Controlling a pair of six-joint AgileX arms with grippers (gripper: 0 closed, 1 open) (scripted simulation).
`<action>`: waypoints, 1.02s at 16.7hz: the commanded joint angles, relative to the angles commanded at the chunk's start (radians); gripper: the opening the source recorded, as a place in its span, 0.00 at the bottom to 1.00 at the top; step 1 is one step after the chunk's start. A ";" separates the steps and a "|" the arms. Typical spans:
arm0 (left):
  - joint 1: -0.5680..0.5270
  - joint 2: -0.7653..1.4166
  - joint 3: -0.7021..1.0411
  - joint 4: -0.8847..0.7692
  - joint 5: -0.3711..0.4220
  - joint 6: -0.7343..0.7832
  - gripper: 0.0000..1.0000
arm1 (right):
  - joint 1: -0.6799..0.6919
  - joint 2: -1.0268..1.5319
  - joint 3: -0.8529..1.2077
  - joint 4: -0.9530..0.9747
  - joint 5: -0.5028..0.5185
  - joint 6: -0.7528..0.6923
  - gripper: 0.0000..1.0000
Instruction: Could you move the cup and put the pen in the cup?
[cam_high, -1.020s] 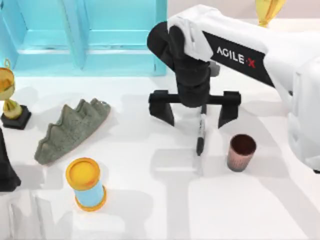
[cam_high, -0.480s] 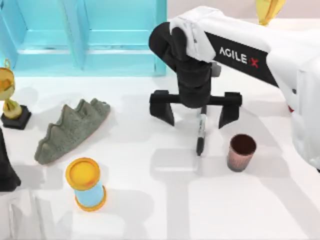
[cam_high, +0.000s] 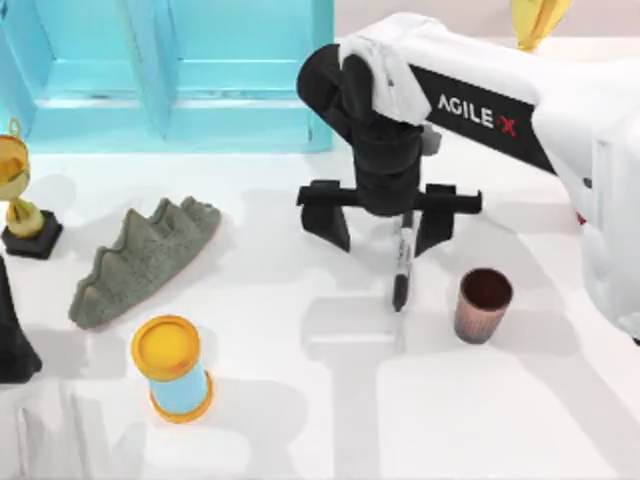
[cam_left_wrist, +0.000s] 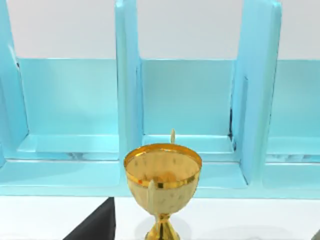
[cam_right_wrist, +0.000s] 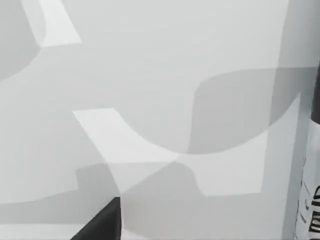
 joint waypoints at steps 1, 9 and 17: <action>0.000 0.000 0.000 0.000 0.000 0.000 1.00 | 0.000 0.000 0.000 0.000 0.000 0.000 0.32; 0.000 0.000 0.000 0.000 0.000 0.000 1.00 | 0.000 0.000 0.000 0.000 0.000 0.000 0.00; 0.000 0.000 0.000 0.000 0.000 0.000 1.00 | 0.014 -0.054 0.015 -0.006 -0.031 0.030 0.00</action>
